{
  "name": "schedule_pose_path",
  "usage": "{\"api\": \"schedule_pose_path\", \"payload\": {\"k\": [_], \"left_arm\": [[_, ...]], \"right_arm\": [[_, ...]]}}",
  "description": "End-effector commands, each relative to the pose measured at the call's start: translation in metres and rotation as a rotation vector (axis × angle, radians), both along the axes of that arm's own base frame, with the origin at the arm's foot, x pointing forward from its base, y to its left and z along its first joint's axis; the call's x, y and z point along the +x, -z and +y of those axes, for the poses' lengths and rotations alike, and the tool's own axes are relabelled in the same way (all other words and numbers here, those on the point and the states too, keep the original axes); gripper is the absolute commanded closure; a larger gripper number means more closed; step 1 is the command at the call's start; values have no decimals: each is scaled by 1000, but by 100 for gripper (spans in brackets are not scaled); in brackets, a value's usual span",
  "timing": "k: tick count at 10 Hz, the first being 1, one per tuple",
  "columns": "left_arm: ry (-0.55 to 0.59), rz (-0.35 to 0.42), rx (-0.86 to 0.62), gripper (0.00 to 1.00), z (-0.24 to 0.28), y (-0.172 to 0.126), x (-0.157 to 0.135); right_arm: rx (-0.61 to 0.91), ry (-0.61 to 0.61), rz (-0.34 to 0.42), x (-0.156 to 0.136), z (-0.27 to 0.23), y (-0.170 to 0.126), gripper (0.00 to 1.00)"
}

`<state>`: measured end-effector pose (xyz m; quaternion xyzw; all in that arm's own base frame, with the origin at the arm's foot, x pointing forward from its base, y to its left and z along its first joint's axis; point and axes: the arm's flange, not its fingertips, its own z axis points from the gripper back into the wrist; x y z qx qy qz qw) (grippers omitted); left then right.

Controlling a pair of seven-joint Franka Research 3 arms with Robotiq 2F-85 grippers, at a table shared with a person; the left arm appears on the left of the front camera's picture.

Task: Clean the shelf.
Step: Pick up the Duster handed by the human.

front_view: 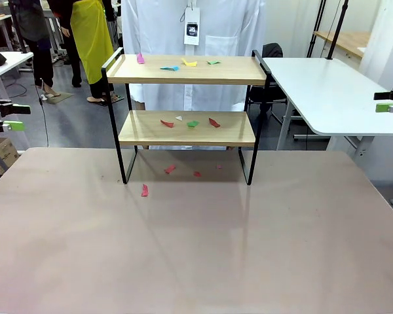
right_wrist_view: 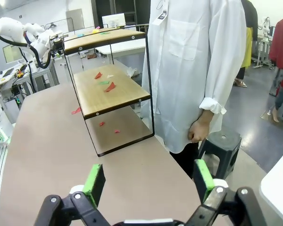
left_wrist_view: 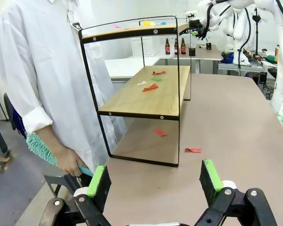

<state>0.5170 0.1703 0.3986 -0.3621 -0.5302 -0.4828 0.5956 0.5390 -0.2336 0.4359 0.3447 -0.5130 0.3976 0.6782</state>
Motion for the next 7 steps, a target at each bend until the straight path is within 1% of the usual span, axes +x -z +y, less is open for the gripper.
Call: {"api": "schedule_pose_path", "payload": {"k": [1,7], "left_arm": [[0,-3,-1,0,0,-2,0],[0,-3,-1,0,0,-2,0]], "right_arm": [[0,-1,-2,0,1,-1,0],[0,-1,-2,0,1,-1,0]]}}
